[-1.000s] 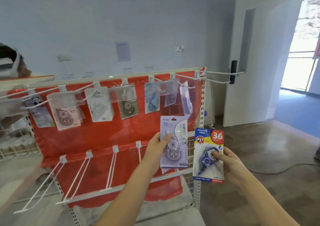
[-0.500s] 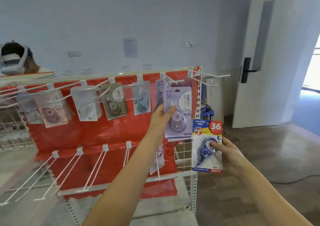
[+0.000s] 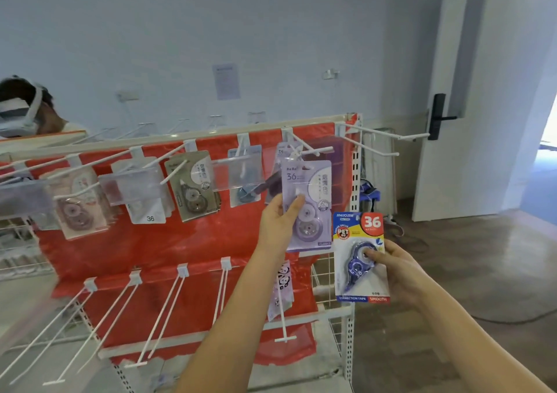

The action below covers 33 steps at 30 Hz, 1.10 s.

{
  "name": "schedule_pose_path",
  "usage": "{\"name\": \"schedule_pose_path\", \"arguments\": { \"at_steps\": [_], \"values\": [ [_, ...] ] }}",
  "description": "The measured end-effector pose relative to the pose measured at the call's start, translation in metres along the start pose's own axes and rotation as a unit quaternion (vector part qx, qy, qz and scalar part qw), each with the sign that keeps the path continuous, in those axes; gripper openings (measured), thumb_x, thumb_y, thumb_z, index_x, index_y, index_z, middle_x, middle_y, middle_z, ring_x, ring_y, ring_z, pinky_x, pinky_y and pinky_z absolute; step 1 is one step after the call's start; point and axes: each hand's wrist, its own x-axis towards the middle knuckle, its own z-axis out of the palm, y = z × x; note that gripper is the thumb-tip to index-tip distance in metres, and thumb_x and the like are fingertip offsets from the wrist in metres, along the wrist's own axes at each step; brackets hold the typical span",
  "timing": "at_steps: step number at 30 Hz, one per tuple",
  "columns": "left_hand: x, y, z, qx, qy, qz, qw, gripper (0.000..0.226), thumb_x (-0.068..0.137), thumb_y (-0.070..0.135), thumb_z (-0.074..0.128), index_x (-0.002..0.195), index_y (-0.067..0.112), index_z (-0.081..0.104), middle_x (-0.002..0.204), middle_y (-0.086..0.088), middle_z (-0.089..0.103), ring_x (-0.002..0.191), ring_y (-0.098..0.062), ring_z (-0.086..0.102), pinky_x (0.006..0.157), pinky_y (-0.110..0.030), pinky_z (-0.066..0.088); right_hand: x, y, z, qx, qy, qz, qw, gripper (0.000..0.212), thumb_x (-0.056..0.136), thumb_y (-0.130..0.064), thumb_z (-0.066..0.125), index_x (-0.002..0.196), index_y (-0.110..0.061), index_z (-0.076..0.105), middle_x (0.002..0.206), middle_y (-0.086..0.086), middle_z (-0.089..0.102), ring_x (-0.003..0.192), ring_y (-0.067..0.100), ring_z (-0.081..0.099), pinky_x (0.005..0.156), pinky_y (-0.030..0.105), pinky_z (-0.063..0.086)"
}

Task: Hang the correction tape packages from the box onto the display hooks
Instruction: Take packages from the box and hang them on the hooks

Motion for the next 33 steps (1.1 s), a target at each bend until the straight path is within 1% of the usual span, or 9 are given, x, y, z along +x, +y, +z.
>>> {"name": "schedule_pose_path", "arguments": {
  "at_steps": [7,11,14,16,20,23,28,31,33],
  "values": [
    [0.060,-0.014,0.003,0.091,0.009,-0.035,0.995,0.028,0.094,0.026,0.058,0.110,0.004,0.067,0.097,-0.003,0.068,0.087,-0.014,0.062,0.065,-0.013,0.049,0.029,0.005,-0.006,-0.016,0.019,-0.009,1.000,0.024,0.083,-0.004,0.063,0.106,-0.005,0.058,0.095,0.016,0.072,0.074,0.028,0.072,0.062,0.041,0.060],
    [0.102,-0.016,-0.001,0.158,0.020,-0.036,0.987,0.033,0.096,0.030,0.055,0.106,0.000,0.064,0.089,-0.007,0.059,0.083,-0.018,0.054,0.070,-0.024,0.042,0.049,0.004,-0.019,-0.045,0.023,-0.016,0.999,0.083,0.039,-0.030,0.095,0.108,-0.005,0.058,0.101,0.018,0.071,0.079,0.030,0.071,0.064,0.042,0.059],
    [0.132,-0.023,-0.008,0.189,0.034,-0.042,0.981,0.046,0.094,0.036,0.056,0.115,-0.005,0.061,0.103,-0.011,0.061,0.096,-0.026,0.057,0.084,-0.033,0.045,0.062,0.005,-0.025,-0.045,0.031,-0.015,0.998,0.080,0.045,-0.028,0.092,0.113,-0.003,0.057,0.103,0.019,0.070,0.081,0.032,0.071,0.071,0.045,0.059],
    [0.147,-0.027,-0.011,0.197,0.041,-0.047,0.979,0.046,0.093,0.037,0.057,0.111,-0.005,0.062,0.100,-0.014,0.062,0.090,-0.025,0.056,0.082,-0.033,0.044,0.068,0.006,-0.027,-0.043,0.040,-0.012,0.998,0.085,0.037,-0.031,0.096,0.108,-0.004,0.058,0.101,0.019,0.071,0.079,0.032,0.072,0.067,0.043,0.060],
    [0.166,-0.032,-0.010,0.189,0.039,-0.051,0.980,0.032,0.096,0.031,0.054,0.106,0.001,0.062,0.078,-0.003,0.056,0.065,-0.010,0.048,0.065,-0.023,0.038,0.077,0.008,-0.025,-0.025,0.038,-0.013,0.999,0.051,0.065,-0.012,0.074,0.112,-0.001,0.056,0.099,0.019,0.071,0.076,0.030,0.071,0.065,0.040,0.060],
    [0.172,-0.035,-0.009,0.185,0.039,-0.053,0.980,0.029,0.095,0.035,0.055,0.105,0.008,0.061,0.081,-0.003,0.056,0.070,-0.012,0.049,0.069,-0.027,0.038,0.082,0.011,-0.026,-0.011,0.030,-0.019,0.999,0.044,0.066,-0.009,0.070,0.107,-0.001,0.057,0.093,0.017,0.072,0.073,0.028,0.071,0.063,0.038,0.060],
    [0.161,-0.040,-0.009,0.151,0.052,-0.052,0.986,0.024,0.091,0.030,0.063,0.092,0.006,0.062,0.083,-0.008,0.062,0.082,-0.023,0.057,0.081,-0.040,0.047,0.080,0.007,-0.022,-0.013,0.027,-0.026,0.999,0.080,0.038,-0.025,0.095,0.105,-0.002,0.058,0.095,0.018,0.072,0.076,0.028,0.071,0.062,0.038,0.059],
    [0.145,-0.047,-0.014,0.169,0.030,-0.064,0.983,0.033,0.091,0.028,0.063,0.099,-0.004,0.064,0.088,-0.012,0.058,0.084,-0.021,0.054,0.081,-0.039,0.046,0.067,-0.004,-0.019,-0.034,0.030,-0.025,0.999,0.050,0.063,-0.017,0.078,0.107,-0.006,0.058,0.095,0.013,0.073,0.079,0.027,0.072,0.071,0.043,0.059],
    [0.135,-0.054,-0.020,0.186,0.012,-0.082,0.979,0.030,0.088,0.034,0.066,0.085,0.004,0.063,0.085,-0.010,0.054,0.080,-0.019,0.053,0.084,-0.043,0.051,0.056,-0.013,-0.017,-0.050,0.027,-0.026,0.998,0.033,0.075,-0.012,0.069,0.106,-0.008,0.058,0.093,0.010,0.074,0.079,0.025,0.072,0.074,0.044,0.058]
  ]
}}
